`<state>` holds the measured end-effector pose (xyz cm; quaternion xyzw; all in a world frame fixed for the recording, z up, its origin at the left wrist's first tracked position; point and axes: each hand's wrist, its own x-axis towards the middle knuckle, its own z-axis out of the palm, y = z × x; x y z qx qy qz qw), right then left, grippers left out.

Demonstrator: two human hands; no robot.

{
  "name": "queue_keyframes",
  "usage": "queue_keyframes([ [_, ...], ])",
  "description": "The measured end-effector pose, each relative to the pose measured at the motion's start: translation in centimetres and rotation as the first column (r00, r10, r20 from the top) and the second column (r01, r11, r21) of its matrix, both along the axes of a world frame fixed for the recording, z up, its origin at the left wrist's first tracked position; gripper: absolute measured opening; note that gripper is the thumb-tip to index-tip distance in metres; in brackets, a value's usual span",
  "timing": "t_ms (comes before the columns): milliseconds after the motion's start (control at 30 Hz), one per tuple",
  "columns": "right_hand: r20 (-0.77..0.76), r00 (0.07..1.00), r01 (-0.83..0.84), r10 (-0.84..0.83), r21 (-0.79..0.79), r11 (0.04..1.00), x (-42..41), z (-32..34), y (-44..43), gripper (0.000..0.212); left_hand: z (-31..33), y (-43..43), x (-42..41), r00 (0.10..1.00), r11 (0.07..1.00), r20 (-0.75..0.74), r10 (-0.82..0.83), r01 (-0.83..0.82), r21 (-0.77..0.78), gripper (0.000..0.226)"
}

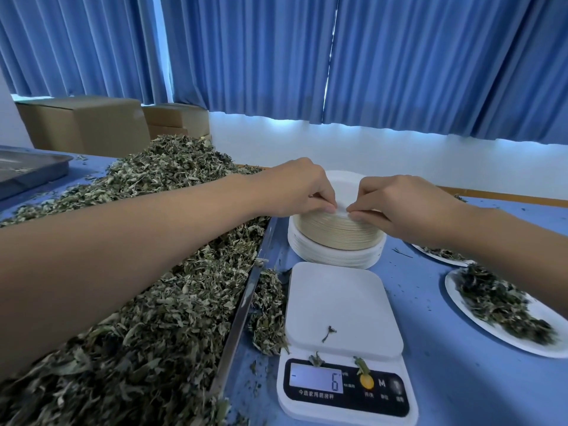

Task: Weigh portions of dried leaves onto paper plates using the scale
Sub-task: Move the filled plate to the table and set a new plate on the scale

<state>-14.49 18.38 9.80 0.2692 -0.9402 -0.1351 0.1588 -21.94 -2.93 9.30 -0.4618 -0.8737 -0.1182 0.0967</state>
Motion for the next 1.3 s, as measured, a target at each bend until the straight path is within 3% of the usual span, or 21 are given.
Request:
queue_keyframes([
  [467, 0.004, 1.000, 0.011, -0.011, 0.016, 1.000, 0.0, 0.3, -0.6, 0.038, 0.2, 0.2, 0.1, 1.000, 0.999, -0.022, -0.009, 0.008, -0.051, 0.018],
  [900, 0.060, 0.997, -0.033, 0.038, -0.086, 0.996, -0.5, 0.7, -0.6, 0.035, 0.3, 0.2, 0.2, 1.000, 0.998, -0.021, -0.016, 0.014, -0.058, 0.018],
  [1033, 0.059, 0.998, -0.037, 0.038, -0.017, 0.999, -0.5, 0.8, -0.6, 0.035, 0.3, 0.2, -0.2, 0.999, 0.998, -0.027, -0.017, 0.015, -0.064, 0.019],
  [1200, -0.063, 0.997, -0.028, 0.042, 0.209, 0.977, -0.5, 0.1, -1.1, 0.046, 0.2, 0.1, -0.2, 1.000, 0.999, -0.022, -0.018, 0.017, -0.032, 0.017],
  [1300, -0.145, 0.976, -0.123, 0.160, 0.233, 0.965, -0.2, 0.0, -1.1, 0.035, 0.2, 0.1, 0.0, 0.998, 0.999, -0.040, -0.046, 0.045, -0.029, 0.019],
])
